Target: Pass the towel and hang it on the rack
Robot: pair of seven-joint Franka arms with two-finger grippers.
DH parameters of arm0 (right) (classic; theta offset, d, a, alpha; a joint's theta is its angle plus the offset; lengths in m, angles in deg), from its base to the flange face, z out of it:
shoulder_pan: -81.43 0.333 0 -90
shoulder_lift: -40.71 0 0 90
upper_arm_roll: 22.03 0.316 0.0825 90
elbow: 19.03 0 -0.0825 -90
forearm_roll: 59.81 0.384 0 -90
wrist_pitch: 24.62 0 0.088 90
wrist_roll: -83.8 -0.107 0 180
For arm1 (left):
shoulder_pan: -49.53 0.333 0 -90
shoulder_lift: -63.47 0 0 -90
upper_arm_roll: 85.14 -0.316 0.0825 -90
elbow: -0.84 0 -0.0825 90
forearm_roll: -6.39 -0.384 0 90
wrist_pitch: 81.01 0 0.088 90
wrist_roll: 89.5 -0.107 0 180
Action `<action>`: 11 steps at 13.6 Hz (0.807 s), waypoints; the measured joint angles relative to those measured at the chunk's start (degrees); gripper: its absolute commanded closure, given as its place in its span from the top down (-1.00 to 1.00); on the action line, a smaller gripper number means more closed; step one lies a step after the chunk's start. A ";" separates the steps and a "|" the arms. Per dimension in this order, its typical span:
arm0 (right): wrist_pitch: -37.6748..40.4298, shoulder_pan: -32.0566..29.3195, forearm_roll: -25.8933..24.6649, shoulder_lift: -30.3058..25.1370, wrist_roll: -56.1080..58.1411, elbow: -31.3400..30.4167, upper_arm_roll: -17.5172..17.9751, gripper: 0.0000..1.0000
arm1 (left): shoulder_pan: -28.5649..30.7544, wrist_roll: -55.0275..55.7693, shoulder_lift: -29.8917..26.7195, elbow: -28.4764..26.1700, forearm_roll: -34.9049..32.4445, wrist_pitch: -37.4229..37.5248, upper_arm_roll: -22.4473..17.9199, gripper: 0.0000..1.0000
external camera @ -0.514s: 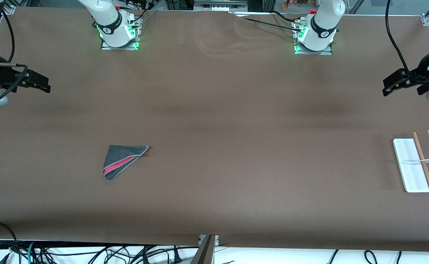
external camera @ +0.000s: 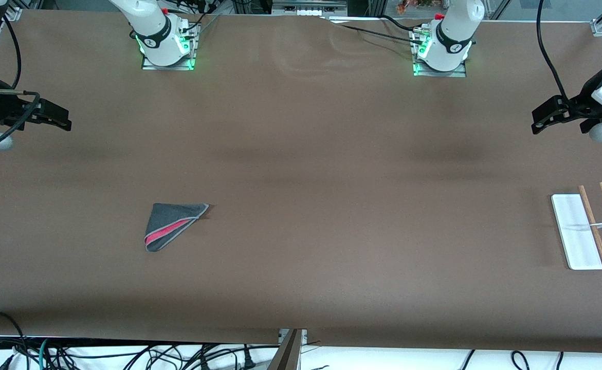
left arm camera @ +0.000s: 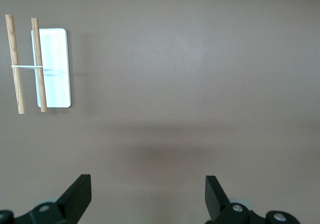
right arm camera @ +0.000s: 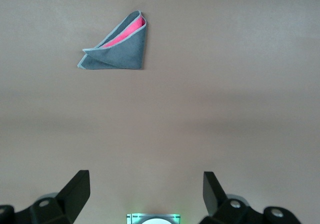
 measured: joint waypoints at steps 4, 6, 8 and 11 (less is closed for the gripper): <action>-1.34 1.32 0.03 1.96 0.07 -0.17 0.73 1.00 | 0.14 0.00 0.04 0.01 0.00 0.00 0.03 1.00; -2.99 2.57 0.03 4.69 -0.03 -0.22 0.86 1.00 | 0.14 0.00 0.04 0.02 0.00 0.00 0.13 1.00; -5.30 3.62 0.03 6.86 -0.02 -0.25 0.88 1.00 | 0.14 -0.01 0.04 0.02 0.00 0.02 0.33 1.00; -9.74 5.39 0.04 10.56 0.07 -0.38 0.95 1.00 | 0.14 -0.02 0.05 0.03 0.00 0.02 0.56 1.00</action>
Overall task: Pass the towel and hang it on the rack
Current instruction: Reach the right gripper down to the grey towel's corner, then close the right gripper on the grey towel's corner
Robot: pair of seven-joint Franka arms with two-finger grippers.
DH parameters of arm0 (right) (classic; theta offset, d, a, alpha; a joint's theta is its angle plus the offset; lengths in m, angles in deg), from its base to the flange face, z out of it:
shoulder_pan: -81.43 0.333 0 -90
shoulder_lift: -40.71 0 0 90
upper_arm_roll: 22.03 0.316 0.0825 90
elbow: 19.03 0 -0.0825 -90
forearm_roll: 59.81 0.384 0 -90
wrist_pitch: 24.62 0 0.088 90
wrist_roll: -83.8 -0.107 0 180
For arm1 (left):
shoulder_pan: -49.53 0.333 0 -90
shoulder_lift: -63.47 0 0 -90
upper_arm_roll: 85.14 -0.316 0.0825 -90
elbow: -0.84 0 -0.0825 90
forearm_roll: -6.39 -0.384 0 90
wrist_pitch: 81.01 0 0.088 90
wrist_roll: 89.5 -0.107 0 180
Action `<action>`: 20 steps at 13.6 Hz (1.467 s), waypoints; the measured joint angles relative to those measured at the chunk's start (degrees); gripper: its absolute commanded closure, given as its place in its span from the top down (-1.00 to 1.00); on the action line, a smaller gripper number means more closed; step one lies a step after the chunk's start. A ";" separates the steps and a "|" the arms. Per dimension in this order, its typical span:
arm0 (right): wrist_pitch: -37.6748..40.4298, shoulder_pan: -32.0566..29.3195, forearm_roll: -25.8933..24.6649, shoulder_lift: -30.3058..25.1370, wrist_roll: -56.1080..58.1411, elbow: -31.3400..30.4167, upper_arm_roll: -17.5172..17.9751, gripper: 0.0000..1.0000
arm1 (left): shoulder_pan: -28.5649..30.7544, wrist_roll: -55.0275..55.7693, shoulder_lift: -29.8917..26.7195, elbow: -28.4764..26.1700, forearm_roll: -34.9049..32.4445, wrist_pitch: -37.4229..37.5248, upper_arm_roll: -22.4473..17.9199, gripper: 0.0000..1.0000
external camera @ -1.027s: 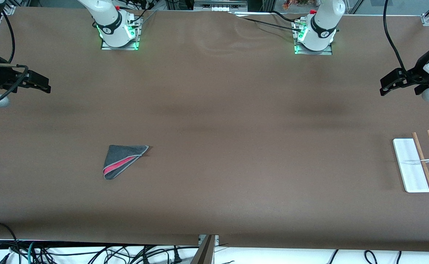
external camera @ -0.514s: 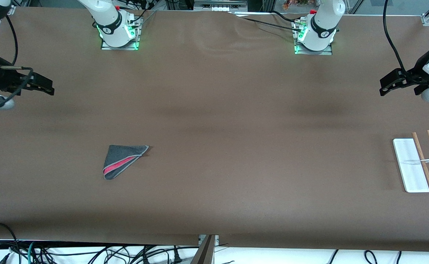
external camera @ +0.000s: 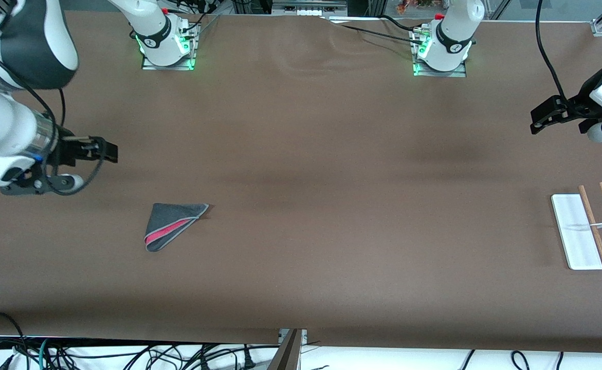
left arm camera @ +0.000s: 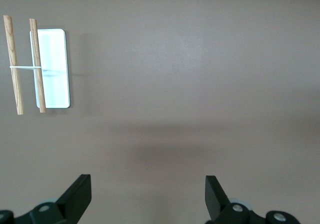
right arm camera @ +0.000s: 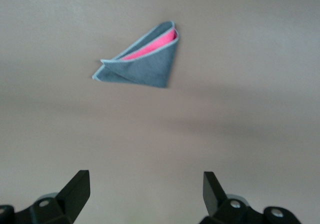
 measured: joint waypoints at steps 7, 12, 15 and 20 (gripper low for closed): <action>-14.22 5.32 0.00 12.31 0.00 -0.36 0.14 1.00 | 0.00 0.00 0.22 0.50 0.00 -0.05 0.12 1.00; -20.09 8.38 0.00 19.13 -0.62 -0.38 0.18 1.00 | 0.00 0.00 0.62 0.86 0.00 -0.05 0.18 1.00; -20.23 11.09 0.00 21.39 -8.63 -0.41 0.18 1.00 | 0.01 0.00 0.84 1.04 0.00 -0.05 0.18 1.00; -25.50 13.88 -0.03 23.96 -17.63 -3.56 0.13 1.00 | 0.02 0.00 0.93 1.15 0.00 -0.05 0.18 1.00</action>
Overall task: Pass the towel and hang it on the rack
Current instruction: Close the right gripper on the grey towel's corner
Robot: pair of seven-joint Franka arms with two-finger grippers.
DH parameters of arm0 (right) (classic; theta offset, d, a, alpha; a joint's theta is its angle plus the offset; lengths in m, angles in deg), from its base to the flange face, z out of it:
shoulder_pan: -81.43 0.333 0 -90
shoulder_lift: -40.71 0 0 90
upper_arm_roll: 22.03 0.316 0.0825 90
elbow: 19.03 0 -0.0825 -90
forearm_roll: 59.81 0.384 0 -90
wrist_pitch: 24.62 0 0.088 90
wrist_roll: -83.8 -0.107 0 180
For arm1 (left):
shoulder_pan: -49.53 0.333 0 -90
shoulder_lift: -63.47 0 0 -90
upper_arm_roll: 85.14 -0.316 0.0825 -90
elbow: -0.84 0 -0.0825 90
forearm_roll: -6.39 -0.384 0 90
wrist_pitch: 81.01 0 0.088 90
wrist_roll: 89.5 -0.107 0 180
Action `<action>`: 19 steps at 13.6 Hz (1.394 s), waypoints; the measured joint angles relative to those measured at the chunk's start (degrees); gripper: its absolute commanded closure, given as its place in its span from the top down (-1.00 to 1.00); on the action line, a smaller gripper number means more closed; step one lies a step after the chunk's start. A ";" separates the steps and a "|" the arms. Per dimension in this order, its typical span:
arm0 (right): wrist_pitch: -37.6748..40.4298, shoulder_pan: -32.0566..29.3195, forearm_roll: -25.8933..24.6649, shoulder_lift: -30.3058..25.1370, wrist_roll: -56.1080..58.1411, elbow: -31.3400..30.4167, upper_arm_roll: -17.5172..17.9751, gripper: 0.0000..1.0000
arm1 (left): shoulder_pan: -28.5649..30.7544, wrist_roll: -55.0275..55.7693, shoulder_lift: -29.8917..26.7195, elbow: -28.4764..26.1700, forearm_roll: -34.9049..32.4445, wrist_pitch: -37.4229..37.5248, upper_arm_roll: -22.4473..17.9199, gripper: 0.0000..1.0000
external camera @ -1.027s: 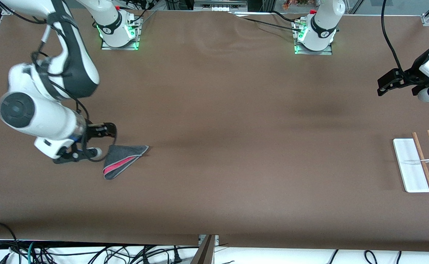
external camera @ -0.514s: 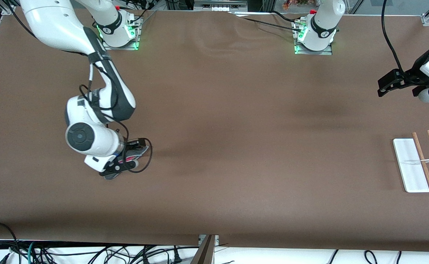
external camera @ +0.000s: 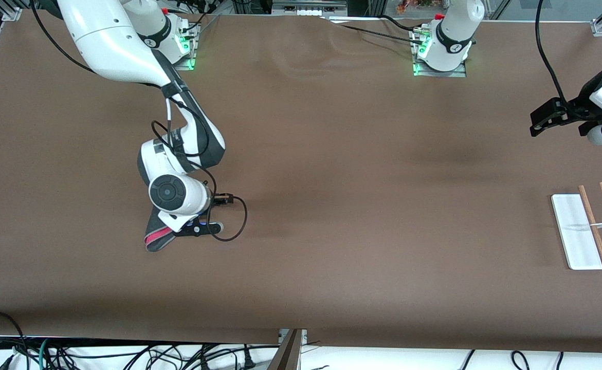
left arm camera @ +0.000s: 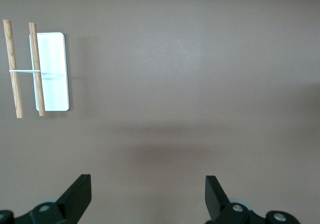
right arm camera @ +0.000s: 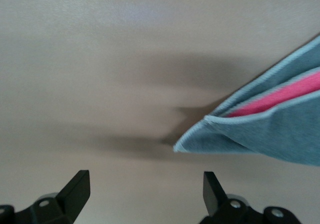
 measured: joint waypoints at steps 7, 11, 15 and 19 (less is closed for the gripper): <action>-5.64 -0.08 0.00 0.67 -0.82 -4.76 -0.99 1.00 | 0.01 0.00 0.39 0.17 0.00 0.00 0.00 1.00; -6.55 -0.26 0.00 1.12 -0.85 -4.90 -1.12 0.97 | 0.04 0.00 0.42 0.24 0.00 0.00 0.00 1.00; -7.60 -0.28 0.00 2.11 -0.88 -4.92 -1.19 0.30 | 0.05 0.00 0.43 0.27 0.00 0.00 0.00 1.00; -7.72 -0.66 0.00 2.05 -0.89 -4.86 -1.32 -0.38 | 0.05 0.00 0.44 0.29 0.00 0.00 0.00 1.00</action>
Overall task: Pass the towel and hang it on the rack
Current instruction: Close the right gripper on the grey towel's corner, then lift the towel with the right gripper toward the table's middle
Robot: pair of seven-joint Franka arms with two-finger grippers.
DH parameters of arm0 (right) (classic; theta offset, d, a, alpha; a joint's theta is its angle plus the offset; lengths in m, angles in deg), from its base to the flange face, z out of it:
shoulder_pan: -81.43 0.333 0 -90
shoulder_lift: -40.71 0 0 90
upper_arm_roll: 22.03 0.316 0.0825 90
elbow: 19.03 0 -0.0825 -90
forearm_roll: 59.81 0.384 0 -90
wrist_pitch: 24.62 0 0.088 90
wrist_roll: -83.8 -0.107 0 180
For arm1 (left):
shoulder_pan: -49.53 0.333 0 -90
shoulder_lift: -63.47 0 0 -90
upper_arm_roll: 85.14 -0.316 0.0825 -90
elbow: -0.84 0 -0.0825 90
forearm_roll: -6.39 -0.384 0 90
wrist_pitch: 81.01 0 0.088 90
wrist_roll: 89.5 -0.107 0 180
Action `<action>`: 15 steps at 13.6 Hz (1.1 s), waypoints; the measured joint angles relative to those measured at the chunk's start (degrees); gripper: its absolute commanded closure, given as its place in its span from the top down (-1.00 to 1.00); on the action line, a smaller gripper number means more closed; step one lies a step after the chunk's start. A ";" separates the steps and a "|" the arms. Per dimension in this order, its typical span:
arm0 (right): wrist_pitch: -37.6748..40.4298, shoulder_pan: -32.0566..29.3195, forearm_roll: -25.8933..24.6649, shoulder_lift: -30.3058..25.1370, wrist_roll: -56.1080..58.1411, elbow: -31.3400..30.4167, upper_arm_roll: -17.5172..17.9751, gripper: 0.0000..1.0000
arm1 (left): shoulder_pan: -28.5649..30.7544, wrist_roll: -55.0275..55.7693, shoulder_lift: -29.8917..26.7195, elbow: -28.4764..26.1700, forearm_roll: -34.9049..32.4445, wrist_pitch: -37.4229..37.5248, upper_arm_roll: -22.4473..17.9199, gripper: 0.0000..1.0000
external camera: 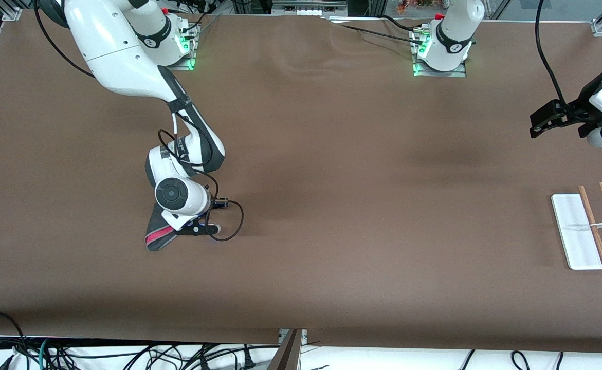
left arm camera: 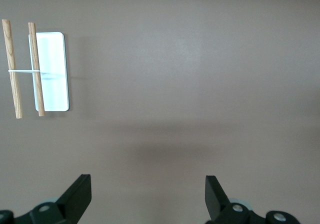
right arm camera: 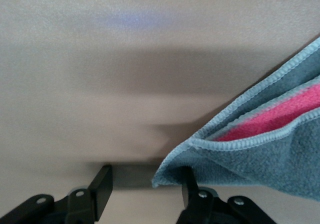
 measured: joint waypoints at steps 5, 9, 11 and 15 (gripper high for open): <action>0.13 -0.74 -0.01 -0.28 0.01 0.08 -0.26 -1.00 | 0.00 0.00 0.00 0.01 0.00 0.00 0.00 1.00; 0.12 -0.85 -0.01 -0.47 0.06 0.22 -0.30 -1.00 | 0.00 0.00 0.00 0.01 0.00 0.00 0.00 1.00; 0.81 -0.67 -0.04 -1.82 0.16 1.78 -0.23 -1.00 | 0.01 0.00 0.02 0.03 0.00 0.00 0.00 1.00; 8.80 0.44 -0.03 -9.86 0.25 8.94 2.96 -1.00 | 0.03 0.00 0.04 0.09 0.00 0.00 0.00 1.00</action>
